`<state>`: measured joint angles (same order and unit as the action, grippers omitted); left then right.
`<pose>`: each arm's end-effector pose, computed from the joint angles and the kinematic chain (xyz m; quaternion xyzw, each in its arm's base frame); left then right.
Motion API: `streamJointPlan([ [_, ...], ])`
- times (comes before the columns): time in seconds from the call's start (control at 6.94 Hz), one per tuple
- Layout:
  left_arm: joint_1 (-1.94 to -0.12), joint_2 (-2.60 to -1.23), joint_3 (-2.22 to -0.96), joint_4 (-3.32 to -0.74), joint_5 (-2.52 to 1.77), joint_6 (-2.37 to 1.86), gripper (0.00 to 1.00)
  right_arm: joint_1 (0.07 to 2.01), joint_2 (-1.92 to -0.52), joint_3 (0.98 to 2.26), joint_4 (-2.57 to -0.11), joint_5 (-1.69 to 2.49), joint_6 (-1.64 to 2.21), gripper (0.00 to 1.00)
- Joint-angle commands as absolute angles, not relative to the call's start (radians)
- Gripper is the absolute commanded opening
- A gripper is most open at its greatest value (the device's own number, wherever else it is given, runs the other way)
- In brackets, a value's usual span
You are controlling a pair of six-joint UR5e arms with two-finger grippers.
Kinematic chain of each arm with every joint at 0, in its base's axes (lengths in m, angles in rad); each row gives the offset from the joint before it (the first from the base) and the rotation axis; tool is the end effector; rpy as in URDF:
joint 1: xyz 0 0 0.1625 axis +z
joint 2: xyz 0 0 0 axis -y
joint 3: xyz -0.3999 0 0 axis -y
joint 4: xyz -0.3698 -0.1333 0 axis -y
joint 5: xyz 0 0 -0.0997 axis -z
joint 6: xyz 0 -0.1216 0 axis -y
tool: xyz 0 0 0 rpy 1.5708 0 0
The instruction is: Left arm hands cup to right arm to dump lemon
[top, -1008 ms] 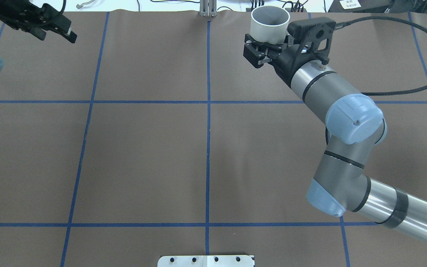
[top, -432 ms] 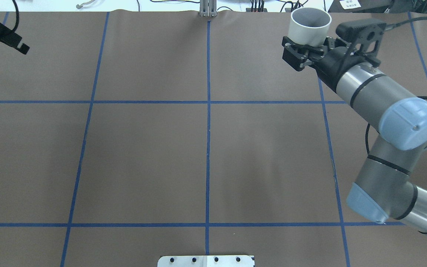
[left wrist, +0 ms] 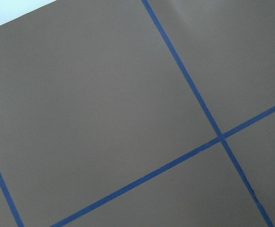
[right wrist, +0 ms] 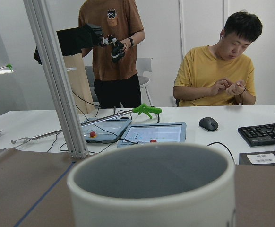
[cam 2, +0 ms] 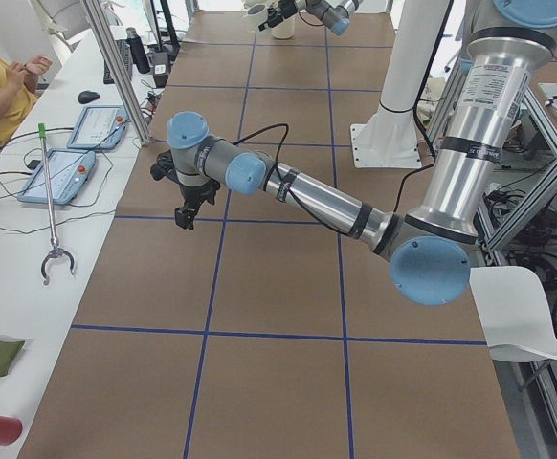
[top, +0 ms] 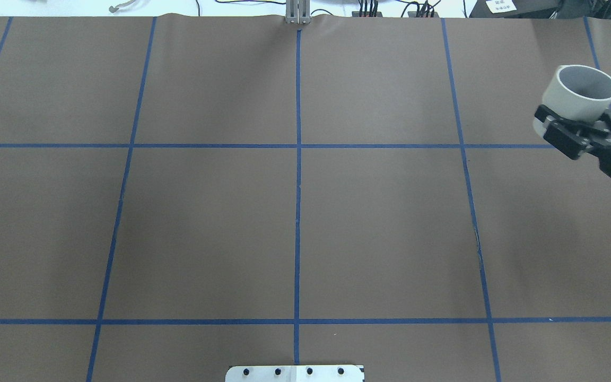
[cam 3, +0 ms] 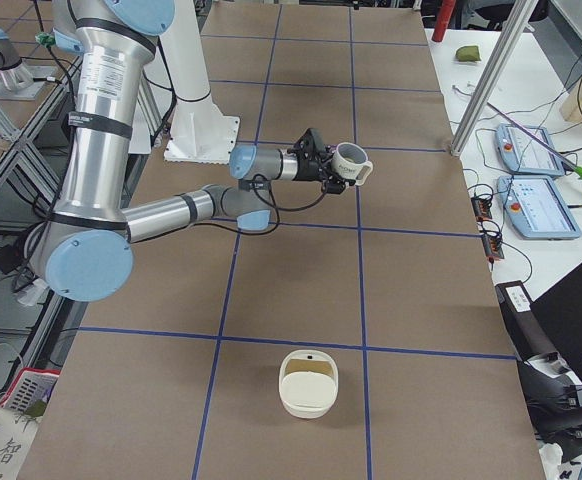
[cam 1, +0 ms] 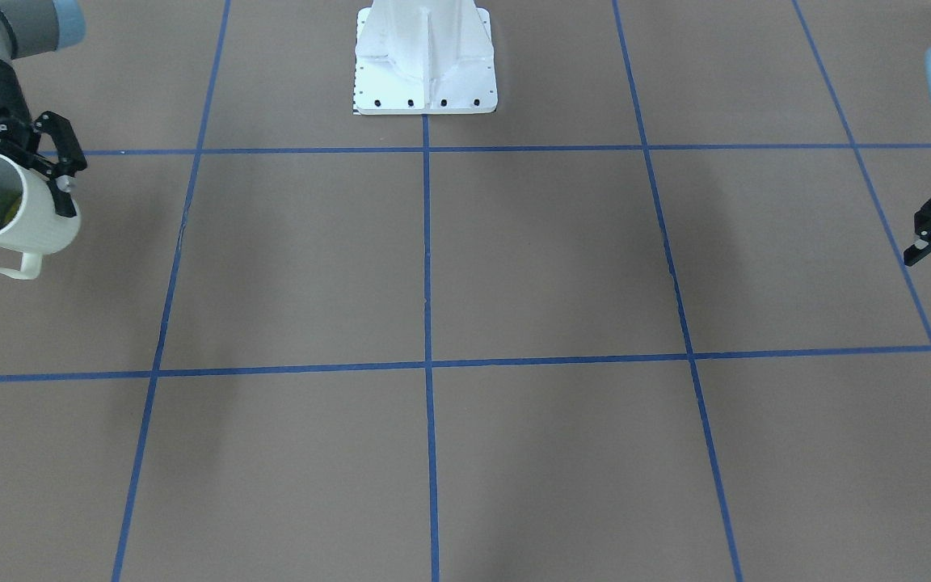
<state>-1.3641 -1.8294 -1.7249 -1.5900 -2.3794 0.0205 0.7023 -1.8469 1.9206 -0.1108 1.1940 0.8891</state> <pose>0.0719 -0.5640 0.4353 0.1604 0.4009 0.1855 0.8827 -0.1724 -0.3791 0.4246 0.5388 -0.4388 0.1372 0.7060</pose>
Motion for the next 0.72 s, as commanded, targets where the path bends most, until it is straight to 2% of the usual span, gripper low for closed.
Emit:
streamJointPlan([
  [0.0, -1.368, -1.795, -1.726, -1.589, -2.379, 0.011, 1.0, 0.73, -1.963, 1.785, 0.139, 1.196, 0.983, 0.0],
  [0.29, -1.382, -1.778, -1.744, -1.594, -2.381, 0.011, 1.0, 0.77, -2.006, 1.603, 0.371, 1.201, 1.171, 0.0],
  [0.43, -1.384, -1.778, -1.743, -1.594, -2.379, 0.011, 1.0, 0.851, -2.003, 1.45, 0.528, 1.28, 1.234, 0.0],
  [0.58, -1.384, -1.778, -1.744, -1.595, -2.379, 0.011, 1.0, 0.994, -1.988, 1.377, 0.575, 1.425, 1.324, 0.0],
])
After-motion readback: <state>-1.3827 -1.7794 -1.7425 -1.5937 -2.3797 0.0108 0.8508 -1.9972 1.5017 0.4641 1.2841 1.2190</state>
